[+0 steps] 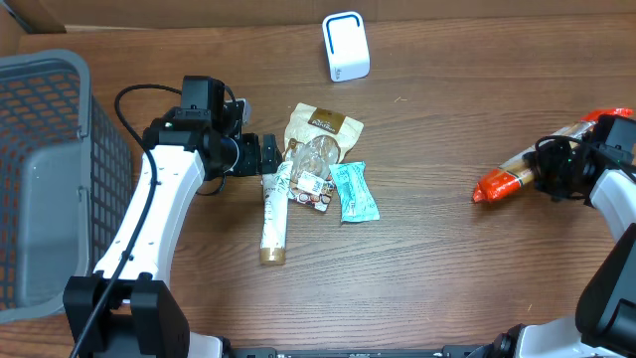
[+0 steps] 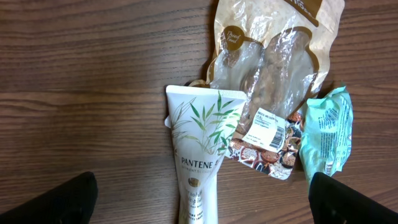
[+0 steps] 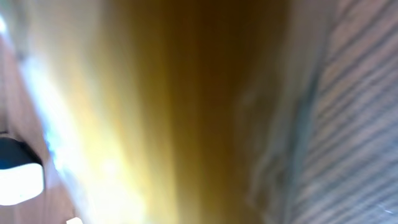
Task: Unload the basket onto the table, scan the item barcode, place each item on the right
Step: 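Carry the spaghetti pack right and drop it at the table's right edge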
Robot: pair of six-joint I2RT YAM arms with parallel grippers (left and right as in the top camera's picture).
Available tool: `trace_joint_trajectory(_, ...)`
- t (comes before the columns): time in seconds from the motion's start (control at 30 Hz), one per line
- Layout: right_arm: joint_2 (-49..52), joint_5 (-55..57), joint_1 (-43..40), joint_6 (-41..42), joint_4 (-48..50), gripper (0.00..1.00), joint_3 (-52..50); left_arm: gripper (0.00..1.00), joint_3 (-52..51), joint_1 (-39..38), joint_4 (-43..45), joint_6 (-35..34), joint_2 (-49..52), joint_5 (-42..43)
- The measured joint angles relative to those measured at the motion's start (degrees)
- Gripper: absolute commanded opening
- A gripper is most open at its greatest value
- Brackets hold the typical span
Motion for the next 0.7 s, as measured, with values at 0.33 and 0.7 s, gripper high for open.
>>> trace_joint_trajectory(0.33,-0.8,-4.1,-0.3,-9.1,-4.6,0.79,0.0,1.00,0.0,0.0,0.0,0.0,0.0,0.0)
trace_joint_trajectory(0.7,-5.9,-6.9,-0.2,-16.4,-17.5,0.91,7.4,1.00,2.0,0.0,-3.6,0.5,0.0,-0.5)
